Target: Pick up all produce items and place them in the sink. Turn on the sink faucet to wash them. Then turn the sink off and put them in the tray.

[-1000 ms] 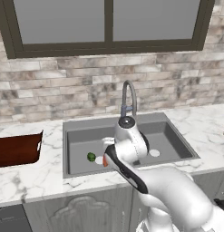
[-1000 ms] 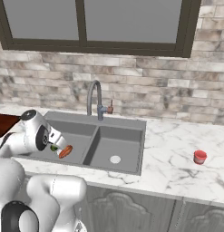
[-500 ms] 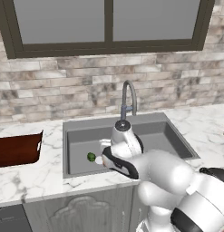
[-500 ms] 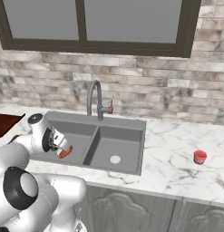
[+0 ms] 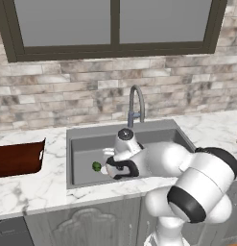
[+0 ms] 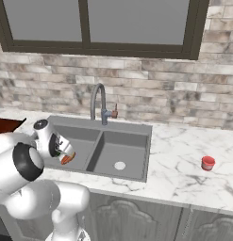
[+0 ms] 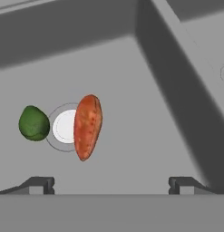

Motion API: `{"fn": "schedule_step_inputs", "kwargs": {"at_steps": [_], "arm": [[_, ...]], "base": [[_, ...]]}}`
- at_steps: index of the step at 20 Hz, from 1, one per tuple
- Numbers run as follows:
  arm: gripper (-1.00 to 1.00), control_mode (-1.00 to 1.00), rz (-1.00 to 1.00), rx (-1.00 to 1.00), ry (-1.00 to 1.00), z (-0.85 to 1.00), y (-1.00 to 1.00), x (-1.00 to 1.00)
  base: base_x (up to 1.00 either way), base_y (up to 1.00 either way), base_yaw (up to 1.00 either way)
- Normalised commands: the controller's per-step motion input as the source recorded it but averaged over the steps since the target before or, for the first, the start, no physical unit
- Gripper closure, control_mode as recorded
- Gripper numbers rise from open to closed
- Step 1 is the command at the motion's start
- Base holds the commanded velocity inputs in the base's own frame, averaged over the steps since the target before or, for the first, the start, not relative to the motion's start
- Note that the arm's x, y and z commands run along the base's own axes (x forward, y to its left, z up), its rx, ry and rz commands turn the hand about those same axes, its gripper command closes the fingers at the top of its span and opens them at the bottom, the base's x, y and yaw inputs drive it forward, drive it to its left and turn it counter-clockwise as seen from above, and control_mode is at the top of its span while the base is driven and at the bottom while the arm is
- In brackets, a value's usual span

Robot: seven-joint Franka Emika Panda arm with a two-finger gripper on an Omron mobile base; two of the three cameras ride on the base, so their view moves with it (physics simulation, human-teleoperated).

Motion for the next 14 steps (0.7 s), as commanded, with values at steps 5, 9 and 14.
{"fn": "schedule_step_inputs", "kwargs": {"at_steps": [5,9,14], "arm": [[-1.0,-1.0,0.0,0.0,0.0,-0.31,0.0,0.2],[-1.0,-1.0,0.0,0.01,0.0,-0.23,0.03,0.2],[-1.0,-1.0,0.0,0.01,0.0,-0.2,0.05,0.17]], "base": [[0.0,0.0,0.0],[0.0,0.0,0.0],[0.0,0.0,0.0]]}}
